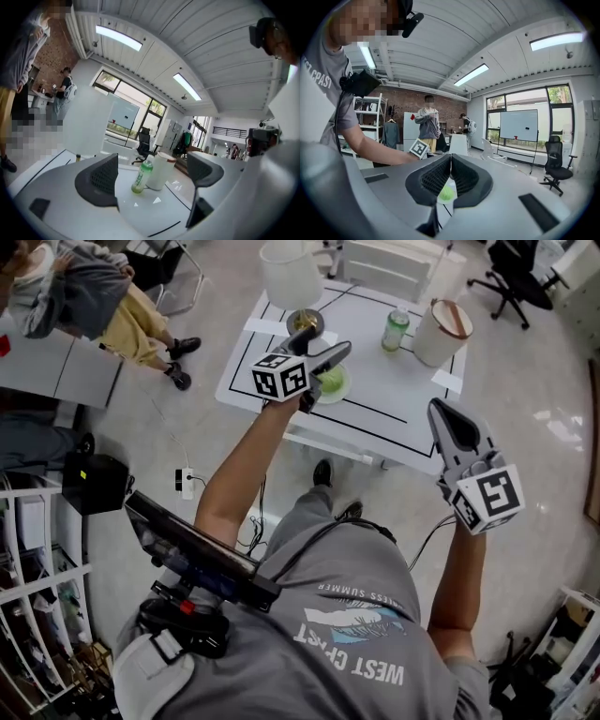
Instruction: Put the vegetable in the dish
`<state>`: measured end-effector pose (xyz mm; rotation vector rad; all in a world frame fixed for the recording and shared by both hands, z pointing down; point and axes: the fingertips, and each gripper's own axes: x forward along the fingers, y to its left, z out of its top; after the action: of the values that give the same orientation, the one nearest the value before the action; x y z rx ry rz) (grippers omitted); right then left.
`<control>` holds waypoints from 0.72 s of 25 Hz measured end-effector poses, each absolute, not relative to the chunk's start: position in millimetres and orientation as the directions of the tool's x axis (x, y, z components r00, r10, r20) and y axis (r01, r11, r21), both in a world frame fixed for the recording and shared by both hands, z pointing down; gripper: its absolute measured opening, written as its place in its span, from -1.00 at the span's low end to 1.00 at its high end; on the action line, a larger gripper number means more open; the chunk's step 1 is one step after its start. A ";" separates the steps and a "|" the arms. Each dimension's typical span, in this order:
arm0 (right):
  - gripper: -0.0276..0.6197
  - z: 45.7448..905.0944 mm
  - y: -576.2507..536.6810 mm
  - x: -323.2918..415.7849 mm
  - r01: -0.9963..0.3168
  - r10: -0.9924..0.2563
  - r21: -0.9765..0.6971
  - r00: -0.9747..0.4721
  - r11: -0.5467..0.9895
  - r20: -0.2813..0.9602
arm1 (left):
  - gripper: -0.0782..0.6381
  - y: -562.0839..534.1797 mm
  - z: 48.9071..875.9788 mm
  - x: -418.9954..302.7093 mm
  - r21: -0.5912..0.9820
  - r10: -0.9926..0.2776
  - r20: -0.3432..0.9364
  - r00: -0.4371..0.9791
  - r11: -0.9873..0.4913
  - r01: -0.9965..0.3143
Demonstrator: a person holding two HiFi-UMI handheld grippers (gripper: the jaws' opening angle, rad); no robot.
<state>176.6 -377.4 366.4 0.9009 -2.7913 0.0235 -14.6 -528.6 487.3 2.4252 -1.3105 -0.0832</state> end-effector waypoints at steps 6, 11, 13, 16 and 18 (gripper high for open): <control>-0.89 331.4 -354.3 183.8 -0.534 -0.537 0.051 -0.838 0.844 0.098 | 0.30 -475.2 368.1 2.7 0.202 -0.803 -0.068 0.592 -0.592 -0.780; -0.89 299.8 -332.3 182.5 -0.502 -0.504 0.065 -0.863 0.862 0.021 | -0.24 -405.6 284.3 17.2 0.008 -0.745 -0.154 0.649 -0.658 -0.753; -0.89 284.3 -321.7 177.1 -0.488 -0.489 0.075 -0.872 0.870 -0.010 | -0.40 -377.0 255.6 18.9 -0.073 -0.722 -0.169 0.671 -0.670 -0.739; -0.89 264.8 -305.5 164.3 -0.468 -0.466 0.090 -0.884 0.879 -0.046 | -0.58 -341.5 222.2 14.2 -0.164 -0.692 -0.187 0.698 -0.678 -0.716; -0.89 255.3 -293.5 155.6 -0.460 -0.456 0.099 -0.888 0.883 -0.060 | -0.62 -321.5 207.5 8.8 -0.205 -0.672 -0.194 0.715 -0.685 -0.699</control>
<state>155.6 -293.5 255.3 0.7496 -3.0823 -0.1752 8.8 -321.5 207.5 3.1510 -1.2852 -0.1772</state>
